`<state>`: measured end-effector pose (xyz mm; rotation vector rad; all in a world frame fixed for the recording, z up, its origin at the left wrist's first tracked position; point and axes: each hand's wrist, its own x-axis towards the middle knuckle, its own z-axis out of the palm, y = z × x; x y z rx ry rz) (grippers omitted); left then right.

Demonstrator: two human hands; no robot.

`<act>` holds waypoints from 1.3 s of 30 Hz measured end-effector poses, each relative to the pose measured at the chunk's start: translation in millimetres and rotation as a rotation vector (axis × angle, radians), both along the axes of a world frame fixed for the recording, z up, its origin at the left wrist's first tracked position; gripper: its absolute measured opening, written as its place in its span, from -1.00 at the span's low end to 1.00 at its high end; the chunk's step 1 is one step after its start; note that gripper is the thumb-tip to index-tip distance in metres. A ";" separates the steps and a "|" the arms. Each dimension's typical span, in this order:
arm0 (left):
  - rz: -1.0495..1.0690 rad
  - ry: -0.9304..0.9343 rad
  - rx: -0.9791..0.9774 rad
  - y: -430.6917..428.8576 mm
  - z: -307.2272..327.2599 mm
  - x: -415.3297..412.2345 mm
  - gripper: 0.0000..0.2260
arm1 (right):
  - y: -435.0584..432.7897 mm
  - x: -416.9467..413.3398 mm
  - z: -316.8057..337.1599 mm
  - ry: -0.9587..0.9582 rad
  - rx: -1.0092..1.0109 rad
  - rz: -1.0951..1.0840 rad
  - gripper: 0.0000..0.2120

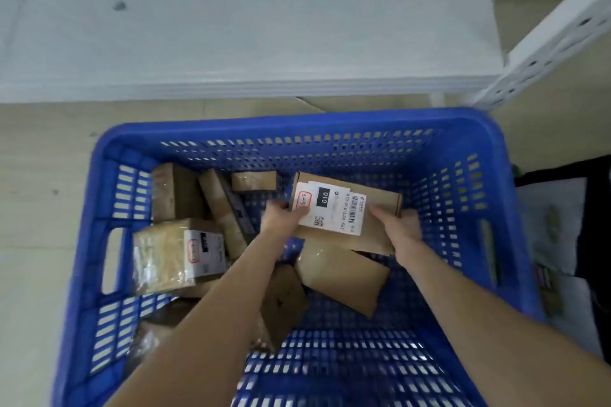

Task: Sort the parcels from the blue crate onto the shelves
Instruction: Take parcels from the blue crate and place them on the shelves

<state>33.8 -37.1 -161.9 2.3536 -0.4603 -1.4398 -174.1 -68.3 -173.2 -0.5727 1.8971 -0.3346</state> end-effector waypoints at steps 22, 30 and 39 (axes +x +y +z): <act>0.208 0.014 -0.401 36.8 573.3 84.2 -0.75 | -20.5 78.4 562.5 -0.488 -0.214 0.008 -0.34; 0.348 0.045 -0.622 57.7 682.9 78.2 -0.79 | 13.0 83.0 659.8 -0.900 -0.058 -0.171 -0.51; 0.224 0.129 -0.719 62.9 748.7 65.6 -0.79 | -2.1 100.6 736.9 -0.801 -0.288 0.299 -0.56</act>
